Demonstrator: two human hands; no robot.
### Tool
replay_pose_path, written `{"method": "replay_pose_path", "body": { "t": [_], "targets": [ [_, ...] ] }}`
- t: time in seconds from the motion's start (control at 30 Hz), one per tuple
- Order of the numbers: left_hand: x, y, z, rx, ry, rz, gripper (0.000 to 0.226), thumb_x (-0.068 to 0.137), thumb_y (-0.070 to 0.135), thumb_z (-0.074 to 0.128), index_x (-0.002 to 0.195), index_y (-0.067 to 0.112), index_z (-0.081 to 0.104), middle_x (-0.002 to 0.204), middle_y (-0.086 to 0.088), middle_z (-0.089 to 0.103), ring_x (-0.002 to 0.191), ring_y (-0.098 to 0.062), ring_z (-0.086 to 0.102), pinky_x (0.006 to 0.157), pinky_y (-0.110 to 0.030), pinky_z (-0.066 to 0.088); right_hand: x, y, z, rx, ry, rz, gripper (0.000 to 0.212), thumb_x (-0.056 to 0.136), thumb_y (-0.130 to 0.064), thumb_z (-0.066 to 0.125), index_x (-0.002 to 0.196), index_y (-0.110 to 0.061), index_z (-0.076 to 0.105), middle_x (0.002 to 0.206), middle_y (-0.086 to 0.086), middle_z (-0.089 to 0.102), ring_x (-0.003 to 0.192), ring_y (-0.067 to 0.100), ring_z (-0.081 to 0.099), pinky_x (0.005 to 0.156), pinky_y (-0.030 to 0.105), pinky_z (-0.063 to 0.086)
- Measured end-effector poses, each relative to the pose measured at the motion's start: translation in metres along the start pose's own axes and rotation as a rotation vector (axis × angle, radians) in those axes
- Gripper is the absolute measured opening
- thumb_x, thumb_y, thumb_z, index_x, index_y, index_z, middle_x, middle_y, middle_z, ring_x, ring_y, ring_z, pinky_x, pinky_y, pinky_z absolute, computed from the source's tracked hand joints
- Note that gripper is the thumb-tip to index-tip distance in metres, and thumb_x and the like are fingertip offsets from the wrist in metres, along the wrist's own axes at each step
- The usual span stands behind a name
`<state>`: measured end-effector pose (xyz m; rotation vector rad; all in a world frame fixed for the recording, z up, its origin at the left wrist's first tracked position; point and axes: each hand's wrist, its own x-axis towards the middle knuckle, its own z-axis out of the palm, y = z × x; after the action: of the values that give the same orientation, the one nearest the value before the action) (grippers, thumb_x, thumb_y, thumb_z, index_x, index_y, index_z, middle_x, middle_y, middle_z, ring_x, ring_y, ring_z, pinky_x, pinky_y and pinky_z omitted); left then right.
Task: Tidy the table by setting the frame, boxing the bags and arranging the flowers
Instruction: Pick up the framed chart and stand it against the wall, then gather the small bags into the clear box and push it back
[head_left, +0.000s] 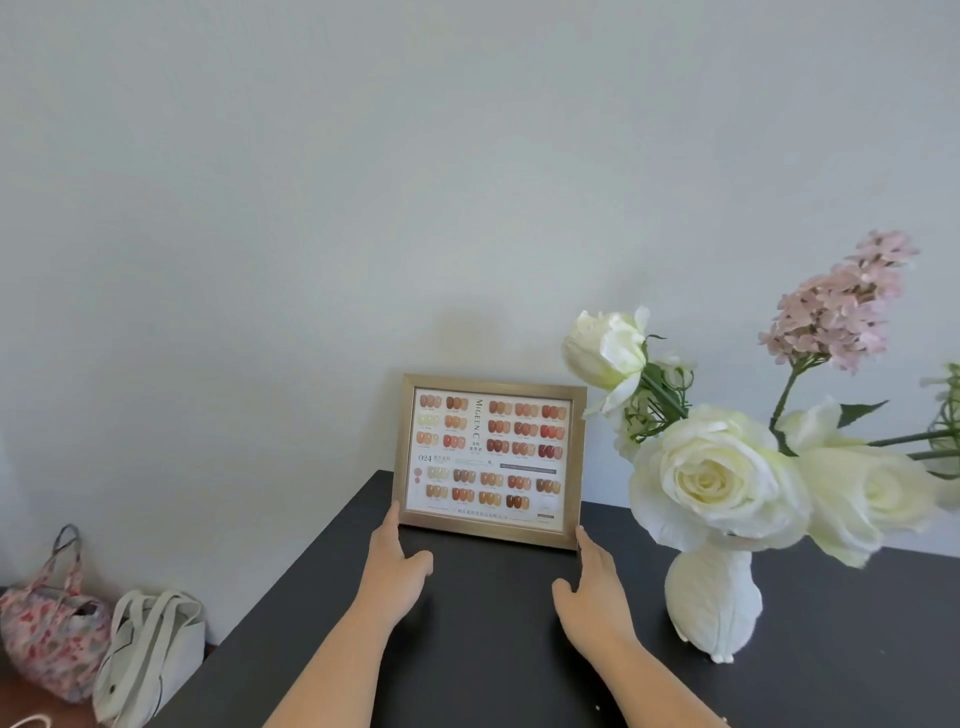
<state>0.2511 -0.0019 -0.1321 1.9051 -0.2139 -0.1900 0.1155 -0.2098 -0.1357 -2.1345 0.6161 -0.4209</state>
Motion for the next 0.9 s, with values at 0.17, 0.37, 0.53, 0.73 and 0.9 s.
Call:
{"method": "replay_pose_path", "body": {
  "t": [0.17,0.37,0.53,0.73,0.9],
  "targets": [
    [-0.042,0.004,0.011,0.034,-0.018,-0.012,0.094,0.077,0.009,0.061,0.155,0.037,0.016,0.156,0.008,0.031,0.137,-0.016,0.035,0.1,-0.032,0.035,-0.022,0.003,-0.014,-0.041,-0.148,-0.04,0.061,0.089,-0.017,0.051,0.147,-0.026,0.035,0.148,-0.007,0.038,0.121,0.01,0.047,0.096,0.019,0.034],
    [-0.097,0.012,0.019,0.083,-0.091,-0.036,0.077,0.085,0.013,0.059,0.152,0.036,0.028,0.147,0.012,0.045,0.136,-0.015,0.038,0.108,-0.035,0.03,-0.049,0.01,-0.041,-0.155,-0.375,-0.104,0.037,0.09,-0.021,0.053,0.125,-0.03,0.062,0.143,-0.014,0.044,0.12,0.009,0.049,0.08,0.01,0.041],
    [-0.145,0.009,0.016,0.204,-0.231,0.045,0.034,0.087,0.025,0.063,0.116,0.042,0.064,0.12,0.022,0.061,0.123,-0.004,0.049,0.095,-0.02,0.032,-0.08,0.016,-0.076,-0.195,-0.52,-0.121,0.047,0.078,-0.047,0.063,0.123,-0.033,0.064,0.147,-0.015,0.043,0.132,0.007,0.038,0.108,0.024,0.025],
    [-0.189,0.006,0.001,0.335,-0.369,0.095,0.023,0.086,0.053,0.062,0.101,0.041,0.075,0.136,0.026,0.049,0.124,0.008,0.044,0.108,-0.027,0.03,-0.114,0.024,-0.127,-0.288,-0.719,-0.121,0.09,0.059,-0.078,0.065,0.137,-0.035,0.05,0.154,-0.02,0.028,0.141,0.011,0.026,0.116,0.042,0.02],
    [-0.221,0.013,-0.009,0.483,-0.607,0.054,0.066,0.062,0.066,0.08,0.122,0.048,0.058,0.153,0.023,0.023,0.141,-0.011,0.026,0.113,-0.036,0.03,-0.136,0.034,-0.154,-0.39,-0.749,-0.099,0.094,0.053,-0.07,0.076,0.136,-0.037,0.046,0.156,-0.019,0.023,0.142,0.012,0.024,0.115,0.043,0.02]
  ]
}}
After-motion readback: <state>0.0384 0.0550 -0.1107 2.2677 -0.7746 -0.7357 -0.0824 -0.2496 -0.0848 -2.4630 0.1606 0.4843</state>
